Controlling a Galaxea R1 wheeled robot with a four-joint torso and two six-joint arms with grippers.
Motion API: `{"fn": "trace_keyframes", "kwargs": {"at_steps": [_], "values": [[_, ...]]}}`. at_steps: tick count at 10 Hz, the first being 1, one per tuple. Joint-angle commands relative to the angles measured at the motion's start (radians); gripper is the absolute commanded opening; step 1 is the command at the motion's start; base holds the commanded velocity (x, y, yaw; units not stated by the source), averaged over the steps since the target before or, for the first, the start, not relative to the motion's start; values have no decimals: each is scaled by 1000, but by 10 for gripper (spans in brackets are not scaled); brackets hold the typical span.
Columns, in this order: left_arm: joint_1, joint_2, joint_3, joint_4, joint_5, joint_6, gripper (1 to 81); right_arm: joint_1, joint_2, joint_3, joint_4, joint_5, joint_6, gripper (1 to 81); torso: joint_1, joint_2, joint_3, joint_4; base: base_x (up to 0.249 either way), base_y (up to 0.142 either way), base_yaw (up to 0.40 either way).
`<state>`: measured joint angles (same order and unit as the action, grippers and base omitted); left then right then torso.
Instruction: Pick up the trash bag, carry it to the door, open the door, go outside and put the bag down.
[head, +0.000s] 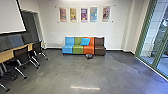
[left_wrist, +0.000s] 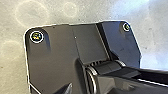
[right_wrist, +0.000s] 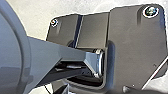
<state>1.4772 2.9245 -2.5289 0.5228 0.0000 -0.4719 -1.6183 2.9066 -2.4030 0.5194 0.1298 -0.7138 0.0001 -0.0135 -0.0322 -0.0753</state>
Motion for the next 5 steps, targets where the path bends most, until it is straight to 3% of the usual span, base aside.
{"fn": "trace_keyframes", "kwargs": {"at_steps": [1,3,5], "values": [[-51,-4,9,6,40,6,811,34,-4,22,-9,-73,-6,811,0,0,0,0,134,0,0],[-51,1,9,17,40,6,811,36,-4,22,-9,-73,-6,811,0,0,0,0,136,0,0],[-51,6,9,22,40,6,811,36,-5,22,-9,-73,-4,811,0,0,0,0,143,-65,0]]}}
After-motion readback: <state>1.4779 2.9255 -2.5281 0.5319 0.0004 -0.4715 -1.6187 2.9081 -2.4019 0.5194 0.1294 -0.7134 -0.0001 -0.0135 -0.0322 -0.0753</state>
